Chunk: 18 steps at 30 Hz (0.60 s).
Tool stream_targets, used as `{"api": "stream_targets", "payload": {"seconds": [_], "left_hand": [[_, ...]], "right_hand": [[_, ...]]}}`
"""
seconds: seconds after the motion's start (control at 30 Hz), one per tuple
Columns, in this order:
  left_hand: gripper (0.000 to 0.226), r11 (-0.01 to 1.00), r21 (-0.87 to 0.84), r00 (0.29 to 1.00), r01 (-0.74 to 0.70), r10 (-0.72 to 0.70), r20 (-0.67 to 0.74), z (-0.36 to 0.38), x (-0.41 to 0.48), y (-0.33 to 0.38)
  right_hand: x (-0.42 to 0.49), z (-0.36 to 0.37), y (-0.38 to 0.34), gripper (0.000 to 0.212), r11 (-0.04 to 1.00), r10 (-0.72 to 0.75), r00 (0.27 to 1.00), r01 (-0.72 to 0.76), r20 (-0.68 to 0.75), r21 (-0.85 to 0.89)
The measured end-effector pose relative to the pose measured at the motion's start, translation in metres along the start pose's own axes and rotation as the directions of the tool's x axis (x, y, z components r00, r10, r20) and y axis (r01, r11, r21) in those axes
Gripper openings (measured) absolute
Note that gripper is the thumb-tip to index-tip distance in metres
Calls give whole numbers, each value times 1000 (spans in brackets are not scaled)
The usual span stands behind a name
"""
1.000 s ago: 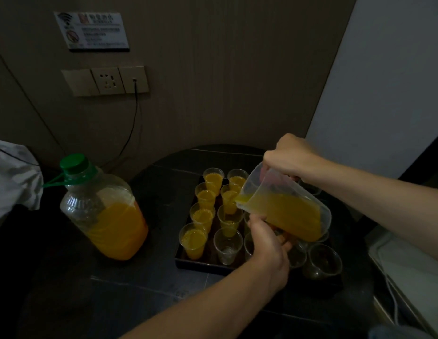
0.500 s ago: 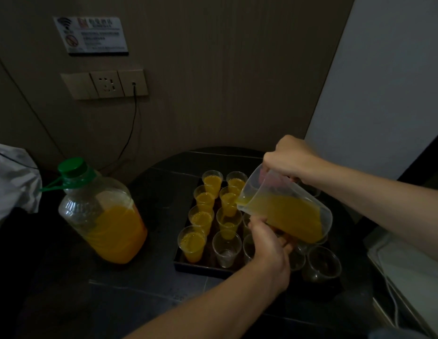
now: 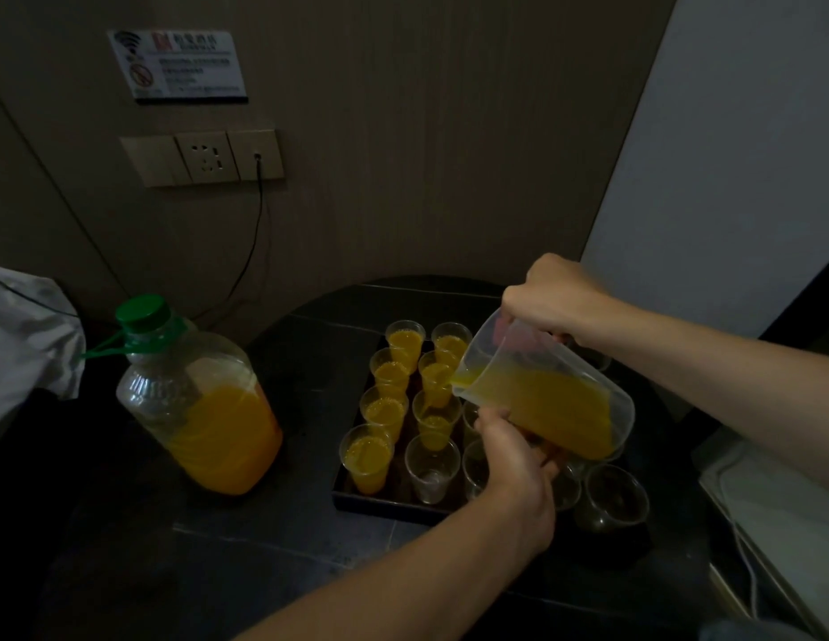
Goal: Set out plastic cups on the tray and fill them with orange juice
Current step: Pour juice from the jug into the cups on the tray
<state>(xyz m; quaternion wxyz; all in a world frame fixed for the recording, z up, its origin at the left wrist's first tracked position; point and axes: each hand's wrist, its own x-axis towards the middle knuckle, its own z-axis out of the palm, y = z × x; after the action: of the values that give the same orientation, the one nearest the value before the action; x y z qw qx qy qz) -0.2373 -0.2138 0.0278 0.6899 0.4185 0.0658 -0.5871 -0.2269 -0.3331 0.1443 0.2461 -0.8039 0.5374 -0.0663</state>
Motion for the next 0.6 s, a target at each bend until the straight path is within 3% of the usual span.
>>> {"api": "stream_targets", "payload": {"seconds": [0.6], "left_hand": [[41,1000,1,999,17,-17,-28,13,-6,2]], "right_hand": [[-4,-8,-2,12,1000,-15,999,15,-29,0]]}}
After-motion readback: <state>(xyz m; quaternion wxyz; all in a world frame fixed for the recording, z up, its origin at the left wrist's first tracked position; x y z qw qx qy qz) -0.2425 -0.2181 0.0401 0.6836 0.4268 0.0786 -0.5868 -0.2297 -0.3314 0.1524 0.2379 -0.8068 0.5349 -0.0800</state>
